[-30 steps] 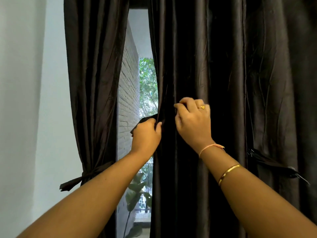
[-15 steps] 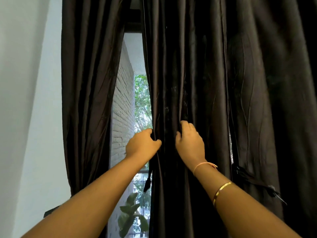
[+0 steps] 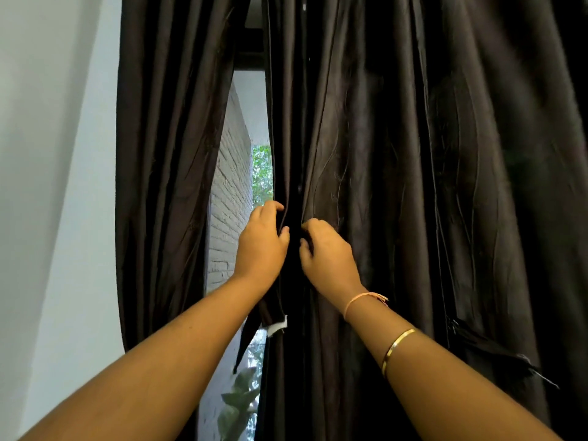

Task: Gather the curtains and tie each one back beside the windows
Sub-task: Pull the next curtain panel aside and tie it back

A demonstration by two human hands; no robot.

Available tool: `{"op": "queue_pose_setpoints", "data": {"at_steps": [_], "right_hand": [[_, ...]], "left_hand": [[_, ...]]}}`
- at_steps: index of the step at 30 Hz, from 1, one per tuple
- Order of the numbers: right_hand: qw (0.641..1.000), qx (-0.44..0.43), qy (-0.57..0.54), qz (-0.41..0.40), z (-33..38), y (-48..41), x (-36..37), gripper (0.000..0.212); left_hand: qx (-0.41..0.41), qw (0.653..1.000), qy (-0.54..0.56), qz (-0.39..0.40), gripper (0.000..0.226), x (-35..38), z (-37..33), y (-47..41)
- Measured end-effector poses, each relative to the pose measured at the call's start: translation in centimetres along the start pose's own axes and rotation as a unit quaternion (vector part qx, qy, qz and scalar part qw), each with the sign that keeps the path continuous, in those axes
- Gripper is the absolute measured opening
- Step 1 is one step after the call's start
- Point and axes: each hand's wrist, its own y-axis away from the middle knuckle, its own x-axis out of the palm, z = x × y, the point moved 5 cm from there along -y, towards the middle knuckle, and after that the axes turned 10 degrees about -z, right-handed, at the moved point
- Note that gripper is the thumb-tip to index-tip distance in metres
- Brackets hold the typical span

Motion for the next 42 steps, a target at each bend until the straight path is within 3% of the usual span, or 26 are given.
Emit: {"op": "queue_pose_setpoints", "data": {"at_steps": [6, 10, 13, 17, 22, 26, 29, 32, 37, 42], "right_hand": [[0.999, -0.028, -0.033, 0.017, 1.1, -0.8, 0.7, 0.011], [0.995, 0.028, -0.072, 0.068, 0.6, -0.9, 1.8, 0.006], [0.994, 0.033, -0.084, 0.06, 0.6, -0.9, 2.2, 0.006], [0.996, 0.022, -0.078, 0.043, 0.3, -1.3, 2.6, 0.005], [0.989, 0.012, -0.11, 0.093, 0.8, -1.1, 2.9, 0.039], [0.985, 0.009, -0.13, 0.111, 0.0, -1.5, 2.3, 0.012], [0.991, 0.023, -0.013, 0.131, -1.0, -2.7, 1.2, 0.017], [0.98, 0.041, 0.151, 0.122, -2.3, -3.9, -1.0, 0.029], [0.957, 0.026, 0.289, 0.001, -4.5, -4.2, -5.9, 0.034], [0.959, 0.106, 0.247, -0.091, -7.3, -4.2, -10.1, 0.056]], "left_hand": [[-0.016, 1.0, -0.005, -0.013, 0.018, 0.3, 0.9, -0.3], [-0.001, 1.0, 0.021, -0.017, 0.047, 0.1, 1.4, 0.1], [0.024, 1.0, 0.004, -0.014, 0.032, 0.3, 2.1, -0.1], [-0.023, 0.999, 0.003, -0.036, 0.016, 0.6, 2.4, -1.0], [-0.098, 0.995, 0.003, 0.002, 0.035, 0.9, 1.4, -2.2], [-0.087, 0.995, -0.052, 0.008, 0.019, 0.9, 1.4, -2.9], [-0.048, 0.997, -0.063, 0.016, 0.02, 1.2, 0.4, -2.6], [0.011, 0.998, -0.059, 0.03, 0.05, 2.0, -1.3, -1.9], [0.059, 0.995, -0.063, 0.059, 0.067, 3.6, -4.6, -0.7], [0.044, 0.996, -0.033, 0.071, 0.067, 4.7, -5.9, -0.8]]}}
